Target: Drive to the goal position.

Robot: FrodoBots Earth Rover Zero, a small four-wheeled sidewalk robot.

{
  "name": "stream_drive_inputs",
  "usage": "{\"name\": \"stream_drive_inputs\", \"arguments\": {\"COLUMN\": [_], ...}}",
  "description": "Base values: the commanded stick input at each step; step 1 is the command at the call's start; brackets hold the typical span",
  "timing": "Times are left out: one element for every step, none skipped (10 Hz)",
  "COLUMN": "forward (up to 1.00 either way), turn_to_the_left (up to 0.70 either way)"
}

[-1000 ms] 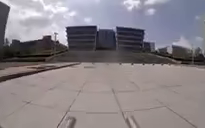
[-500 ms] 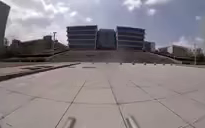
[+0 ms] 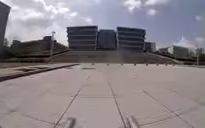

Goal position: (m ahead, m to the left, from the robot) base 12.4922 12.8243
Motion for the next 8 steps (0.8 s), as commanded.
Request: {"name": "stream_drive_inputs", "arguments": {"forward": [1.0, 1.0, 1.0, 1.0, 1.0, 1.0, 1.0, 1.0], "turn_to_the_left": [0.0, 0.0, 0.0, 0.0, 0.0, 0.0, 0.0, 0.0]}}
